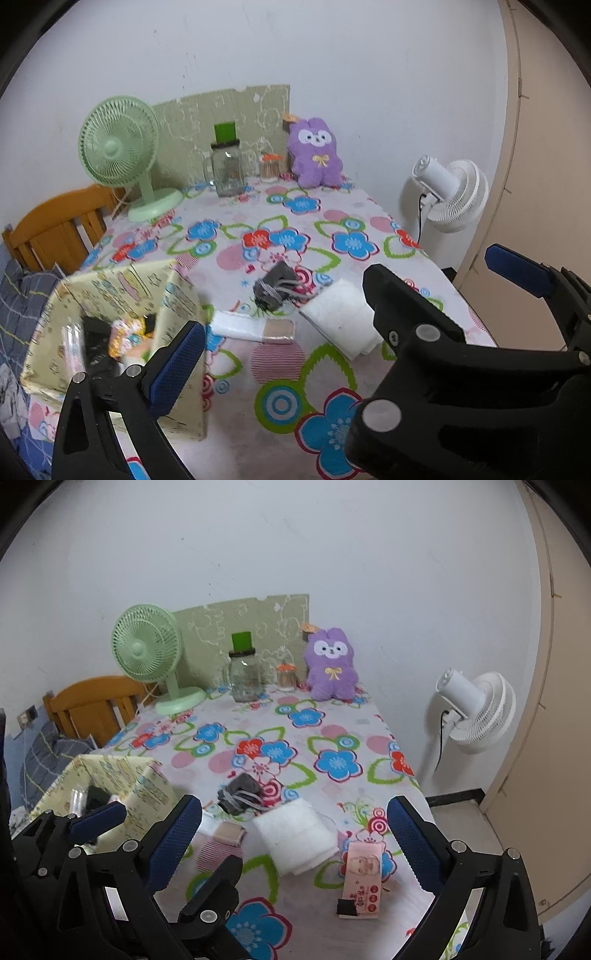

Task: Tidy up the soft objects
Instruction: 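Move the left tool toward the white rolled item while the right tool approaches the white folded cloth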

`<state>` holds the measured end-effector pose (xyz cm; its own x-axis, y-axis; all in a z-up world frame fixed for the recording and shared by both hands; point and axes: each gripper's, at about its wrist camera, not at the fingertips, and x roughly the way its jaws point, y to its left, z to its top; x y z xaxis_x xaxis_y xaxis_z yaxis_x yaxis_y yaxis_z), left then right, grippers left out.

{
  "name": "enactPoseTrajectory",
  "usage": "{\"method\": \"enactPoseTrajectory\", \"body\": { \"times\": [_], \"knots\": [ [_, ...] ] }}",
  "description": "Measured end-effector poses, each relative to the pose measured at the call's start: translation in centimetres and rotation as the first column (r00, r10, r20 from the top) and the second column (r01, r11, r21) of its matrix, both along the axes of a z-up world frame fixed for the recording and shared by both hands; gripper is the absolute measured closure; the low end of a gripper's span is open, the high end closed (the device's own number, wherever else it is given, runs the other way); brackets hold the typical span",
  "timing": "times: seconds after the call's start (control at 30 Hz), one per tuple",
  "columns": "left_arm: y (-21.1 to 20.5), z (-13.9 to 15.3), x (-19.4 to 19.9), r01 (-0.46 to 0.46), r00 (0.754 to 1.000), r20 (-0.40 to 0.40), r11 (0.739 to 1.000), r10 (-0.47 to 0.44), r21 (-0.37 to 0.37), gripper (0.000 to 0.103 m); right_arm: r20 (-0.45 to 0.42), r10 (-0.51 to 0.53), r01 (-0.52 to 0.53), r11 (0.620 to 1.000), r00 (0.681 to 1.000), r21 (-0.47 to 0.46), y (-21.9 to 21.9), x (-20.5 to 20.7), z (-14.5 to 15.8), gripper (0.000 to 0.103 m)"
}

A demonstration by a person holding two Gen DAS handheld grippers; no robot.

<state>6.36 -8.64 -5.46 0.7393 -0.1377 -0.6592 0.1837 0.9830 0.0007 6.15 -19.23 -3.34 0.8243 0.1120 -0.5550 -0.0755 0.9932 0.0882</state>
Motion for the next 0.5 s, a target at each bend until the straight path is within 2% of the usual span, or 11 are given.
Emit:
{"method": "enactPoseTrajectory", "body": {
  "times": [0.37,0.5],
  "knots": [
    [-0.6,-2.7,1.0,-0.005,0.999,-0.046,1.000,0.005,0.003,0.001,-0.057,-0.005,0.005,1.000,0.998,0.007,-0.9,1.2,-2.9,0.001],
    [-0.9,-3.6,1.3,-0.028,0.999,-0.046,0.999,0.029,0.026,0.001,-0.089,0.011,-0.010,1.000,0.996,0.013,-1.1,1.7,-4.1,0.001]
  ]
}}
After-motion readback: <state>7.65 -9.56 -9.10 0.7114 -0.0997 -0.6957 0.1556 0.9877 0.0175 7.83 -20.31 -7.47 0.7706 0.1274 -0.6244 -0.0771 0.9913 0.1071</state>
